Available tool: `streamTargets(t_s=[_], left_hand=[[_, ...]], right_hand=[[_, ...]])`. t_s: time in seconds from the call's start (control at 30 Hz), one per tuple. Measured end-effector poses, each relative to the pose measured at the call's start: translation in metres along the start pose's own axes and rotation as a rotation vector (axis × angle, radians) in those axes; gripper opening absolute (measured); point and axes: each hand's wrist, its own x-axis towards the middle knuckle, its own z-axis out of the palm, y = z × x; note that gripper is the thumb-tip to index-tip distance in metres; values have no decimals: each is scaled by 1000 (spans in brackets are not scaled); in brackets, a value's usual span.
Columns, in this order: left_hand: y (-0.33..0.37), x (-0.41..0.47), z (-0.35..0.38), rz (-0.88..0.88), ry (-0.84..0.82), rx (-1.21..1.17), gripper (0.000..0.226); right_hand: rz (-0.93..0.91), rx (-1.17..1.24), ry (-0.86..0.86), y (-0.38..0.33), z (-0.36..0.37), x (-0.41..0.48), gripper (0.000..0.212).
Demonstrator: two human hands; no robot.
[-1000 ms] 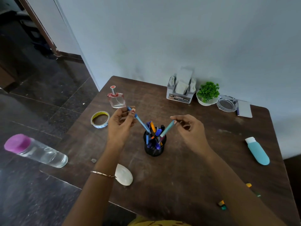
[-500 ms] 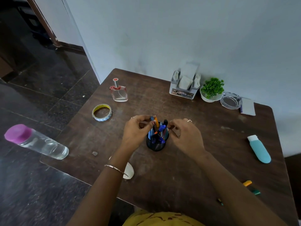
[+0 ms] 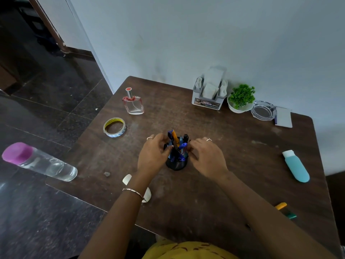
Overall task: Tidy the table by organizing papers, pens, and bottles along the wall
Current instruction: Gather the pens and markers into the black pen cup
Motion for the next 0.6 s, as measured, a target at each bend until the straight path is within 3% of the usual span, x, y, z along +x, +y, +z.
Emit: streamTargets(t_s=[0.23,0.4,0.6], left_hand=[[5,6,-7,40,43,-51,34],[37,6,-6,142,51,-160,25],[86,-8,33,287,-143,-282,18]], right_hand=[[-13,-6,-48,5,4,-6,21],[129,113,43,10,1,-18,17],[354,175,170,28,-14,-62,17]])
